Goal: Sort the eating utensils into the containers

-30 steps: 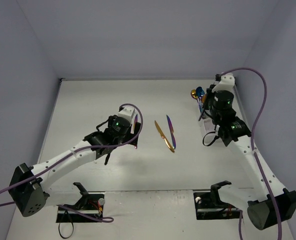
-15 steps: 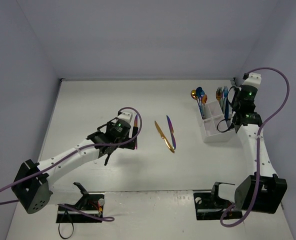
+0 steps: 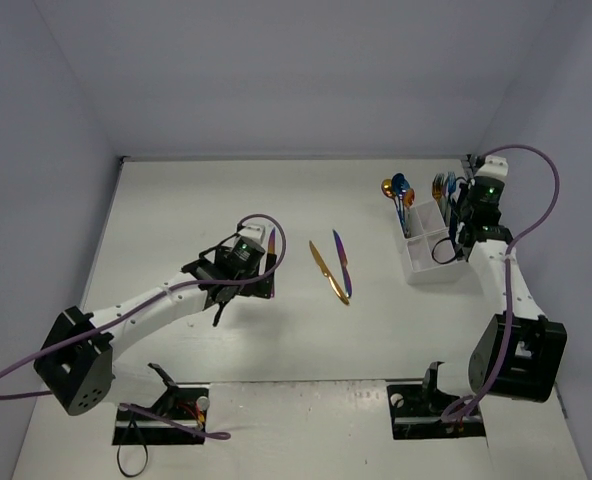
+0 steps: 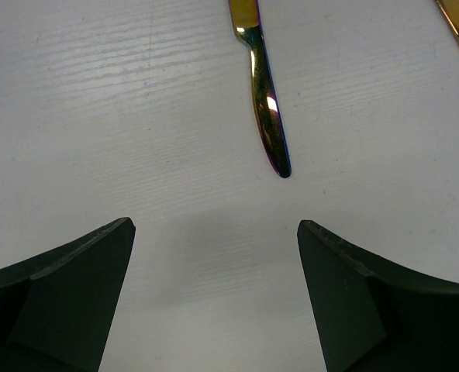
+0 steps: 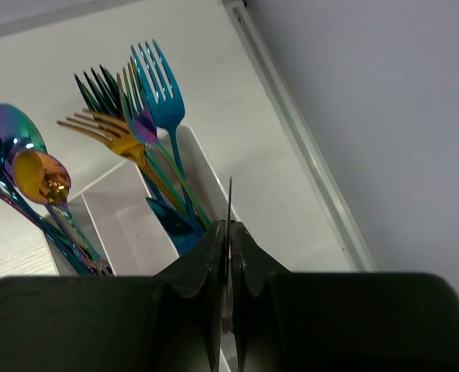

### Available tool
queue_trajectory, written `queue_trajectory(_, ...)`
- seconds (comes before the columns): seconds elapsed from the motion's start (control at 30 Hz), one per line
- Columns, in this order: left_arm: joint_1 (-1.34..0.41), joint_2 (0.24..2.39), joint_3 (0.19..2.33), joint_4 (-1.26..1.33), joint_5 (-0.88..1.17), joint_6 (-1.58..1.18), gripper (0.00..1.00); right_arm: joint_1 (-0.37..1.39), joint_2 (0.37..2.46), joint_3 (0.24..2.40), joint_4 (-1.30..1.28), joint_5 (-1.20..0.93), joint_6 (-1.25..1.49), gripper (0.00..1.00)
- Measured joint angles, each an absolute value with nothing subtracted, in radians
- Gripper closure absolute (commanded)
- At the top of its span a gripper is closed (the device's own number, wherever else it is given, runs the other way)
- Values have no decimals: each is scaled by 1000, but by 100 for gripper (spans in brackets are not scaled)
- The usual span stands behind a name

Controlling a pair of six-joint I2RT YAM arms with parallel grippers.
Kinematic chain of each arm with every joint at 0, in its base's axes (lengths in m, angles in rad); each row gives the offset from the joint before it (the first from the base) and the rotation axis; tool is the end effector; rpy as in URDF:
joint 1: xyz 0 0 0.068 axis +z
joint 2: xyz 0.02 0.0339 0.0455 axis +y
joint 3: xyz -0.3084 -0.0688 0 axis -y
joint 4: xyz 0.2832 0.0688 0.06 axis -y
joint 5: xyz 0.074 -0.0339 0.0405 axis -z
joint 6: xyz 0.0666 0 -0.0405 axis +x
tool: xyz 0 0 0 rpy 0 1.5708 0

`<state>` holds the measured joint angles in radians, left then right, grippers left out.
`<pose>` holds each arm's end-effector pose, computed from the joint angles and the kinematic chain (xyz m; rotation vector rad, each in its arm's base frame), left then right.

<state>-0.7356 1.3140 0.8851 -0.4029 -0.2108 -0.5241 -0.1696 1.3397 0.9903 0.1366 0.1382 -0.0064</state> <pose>0.2450 -0.2030 0.2457 0.1558 2.4013 -0.3429 0.3659 -0.0720 0.3436 0.2449 1.7715 -0.2497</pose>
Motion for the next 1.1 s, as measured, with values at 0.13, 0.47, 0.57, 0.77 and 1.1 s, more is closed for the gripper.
queue_trajectory(0.13, -718, 1354, 899, -402, -204, -535, 16, -170, 1341, 949, 142, 133, 9, 86)
queue_trajectory(0.47, -700, 1480, 998, -399, -199, -561, 16, -169, 1302, 921, 145, 98, 58, 46)
queue_trajectory(0.57, -692, 1528, 1036, -397, -199, -572, 19, -164, 1234, 927, 128, 73, 78, 37)
queue_trajectory(0.77, -685, 1666, 1147, -409, -209, -595, 34, -155, 1091, 954, 100, 31, 127, 32)
queue_trajectory(1.1, -678, 1845, 1274, -455, -212, -652, 55, -146, 933, 920, 51, -74, 208, 24)
